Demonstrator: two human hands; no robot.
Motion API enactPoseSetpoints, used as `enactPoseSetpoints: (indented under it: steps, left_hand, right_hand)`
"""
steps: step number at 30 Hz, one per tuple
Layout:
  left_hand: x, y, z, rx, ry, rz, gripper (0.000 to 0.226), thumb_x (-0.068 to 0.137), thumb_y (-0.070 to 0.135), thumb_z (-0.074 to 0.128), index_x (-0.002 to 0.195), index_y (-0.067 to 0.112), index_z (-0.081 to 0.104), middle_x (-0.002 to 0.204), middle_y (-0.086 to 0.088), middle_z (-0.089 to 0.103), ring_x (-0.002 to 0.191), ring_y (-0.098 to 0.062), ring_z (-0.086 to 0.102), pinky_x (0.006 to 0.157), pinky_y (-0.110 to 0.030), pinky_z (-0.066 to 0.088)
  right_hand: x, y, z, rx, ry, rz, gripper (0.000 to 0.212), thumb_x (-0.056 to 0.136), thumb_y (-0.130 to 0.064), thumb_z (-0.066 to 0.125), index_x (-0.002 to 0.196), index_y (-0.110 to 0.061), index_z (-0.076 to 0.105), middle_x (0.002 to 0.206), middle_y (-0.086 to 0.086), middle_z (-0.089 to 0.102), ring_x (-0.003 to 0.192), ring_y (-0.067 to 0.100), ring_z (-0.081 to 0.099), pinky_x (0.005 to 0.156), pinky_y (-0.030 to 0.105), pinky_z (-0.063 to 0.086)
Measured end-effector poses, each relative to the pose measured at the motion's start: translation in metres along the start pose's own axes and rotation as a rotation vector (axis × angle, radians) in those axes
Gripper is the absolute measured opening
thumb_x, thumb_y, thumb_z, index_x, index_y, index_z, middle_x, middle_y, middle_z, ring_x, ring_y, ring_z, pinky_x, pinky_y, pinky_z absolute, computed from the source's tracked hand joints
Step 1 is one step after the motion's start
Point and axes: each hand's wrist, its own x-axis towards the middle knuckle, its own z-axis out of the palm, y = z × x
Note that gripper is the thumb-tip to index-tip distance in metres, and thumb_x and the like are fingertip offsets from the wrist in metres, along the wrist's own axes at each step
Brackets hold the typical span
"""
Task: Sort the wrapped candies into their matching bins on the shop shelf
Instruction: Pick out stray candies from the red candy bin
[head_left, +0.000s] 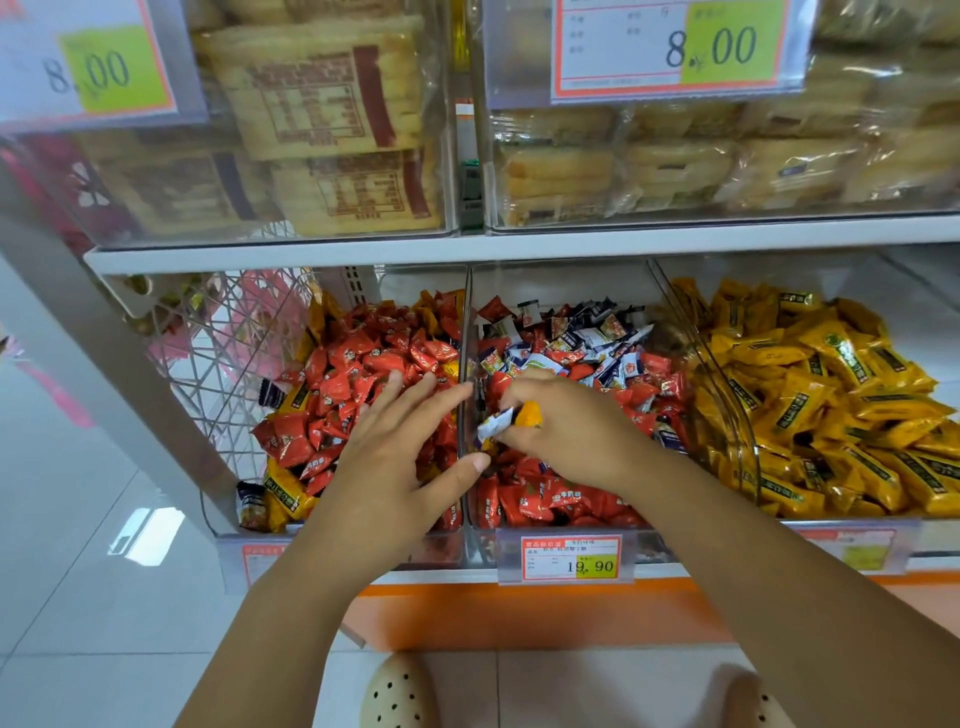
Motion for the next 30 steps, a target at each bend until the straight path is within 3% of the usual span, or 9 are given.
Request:
enactPoseSetpoints:
  steps: [5,7,10,13,17,20,22,25,30]
  left_hand:
    - [0.001,0.005,0.0,0.006,0.0,-0.002,0.056,0.082,0.066,0.046,0.134,0.059,0.027,0.154,0.028,0.01,0.14,0.009,-0.014,0.118,-0.037,0.002]
    - [0.001,0.007,0.0,0.008,0.0,-0.007,0.057,0.08,0.064,0.043,0.133,0.06,0.026,0.153,0.03,0.009,0.14,0.01,-0.014,0.119,-0.038,0.002]
    - [0.001,0.01,0.0,0.007,0.002,-0.018,0.055,0.083,0.066,0.046,0.133,0.059,0.025,0.153,0.029,0.009,0.141,0.008,-0.014,0.12,-0.038,0.002]
    - [0.004,0.013,0.002,0.044,0.009,-0.006,0.061,0.081,0.069,0.047,0.137,0.055,0.025,0.154,0.027,0.007,0.141,0.007,-0.015,0.12,-0.036,0.0]
    - [0.013,0.02,0.011,0.078,0.042,0.033,0.067,0.079,0.07,0.035,0.141,0.05,0.019,0.154,0.027,0.0,0.14,0.008,-0.017,0.119,-0.032,-0.002]
    - [0.02,0.026,0.019,0.067,0.084,0.06,0.061,0.087,0.066,0.036,0.143,0.046,0.02,0.155,0.023,0.002,0.14,0.008,-0.014,0.118,-0.028,-0.003]
    - [0.022,0.029,0.024,0.061,0.083,0.055,0.064,0.084,0.059,0.032,0.145,0.043,0.022,0.155,0.022,0.003,0.141,0.007,-0.012,0.118,-0.028,-0.001]
    - [0.024,0.029,0.03,0.077,0.099,0.071,0.066,0.083,0.055,0.032,0.147,0.039,0.026,0.157,0.019,0.004,0.143,0.004,-0.009,0.119,-0.03,0.001]
    - [0.025,0.025,0.034,0.089,0.108,0.081,0.064,0.084,0.055,0.034,0.145,0.039,0.028,0.157,0.019,0.007,0.144,0.002,-0.007,0.121,-0.036,0.005]
  right_hand:
    - [-0.004,0.005,-0.022,0.324,-0.003,0.098,0.014,0.09,-0.034,0.06,0.093,-0.029,0.047,0.075,0.008,0.059,0.048,0.016,0.04,0.051,0.029,0.034]
    - [-0.007,0.009,-0.028,0.403,0.026,0.147,0.018,0.09,-0.037,0.061,0.102,-0.034,0.048,0.092,0.016,0.064,0.05,0.017,0.042,0.053,0.03,0.036]
    - [-0.011,0.014,-0.034,0.332,-0.014,0.196,0.042,0.093,-0.038,0.057,0.132,-0.038,0.04,0.102,0.006,0.066,0.036,0.007,0.035,0.045,0.025,0.037]
    - [-0.015,0.016,-0.041,0.308,0.079,0.143,0.035,0.094,-0.037,0.055,0.128,-0.041,0.05,0.123,-0.005,0.06,0.033,0.005,0.035,0.042,0.017,0.032]
    - [-0.027,0.022,-0.066,0.199,0.43,0.13,0.03,0.092,-0.036,0.056,0.122,-0.039,0.056,0.092,-0.017,0.059,0.041,0.01,0.042,0.046,0.028,0.037]
    - [-0.041,0.056,-0.089,0.009,0.694,0.279,0.03,0.089,-0.036,0.056,0.12,-0.036,0.058,0.08,-0.008,0.063,0.058,0.019,0.055,0.055,0.032,0.042]
    - [-0.052,0.093,-0.097,-0.141,0.743,0.405,0.036,0.088,-0.043,0.057,0.123,-0.036,0.058,0.094,0.002,0.068,0.087,0.029,0.059,0.072,0.036,0.044]
    - [-0.063,0.141,-0.09,-0.369,0.377,0.635,0.064,0.084,-0.073,0.041,0.142,-0.047,0.031,0.148,-0.001,0.039,0.137,0.034,0.025,0.105,0.057,0.024]
    - [-0.064,0.157,-0.075,-0.345,0.156,0.7,0.07,0.084,-0.079,0.014,0.146,-0.051,-0.003,0.16,-0.009,-0.008,0.146,0.035,-0.008,0.111,0.066,0.0]
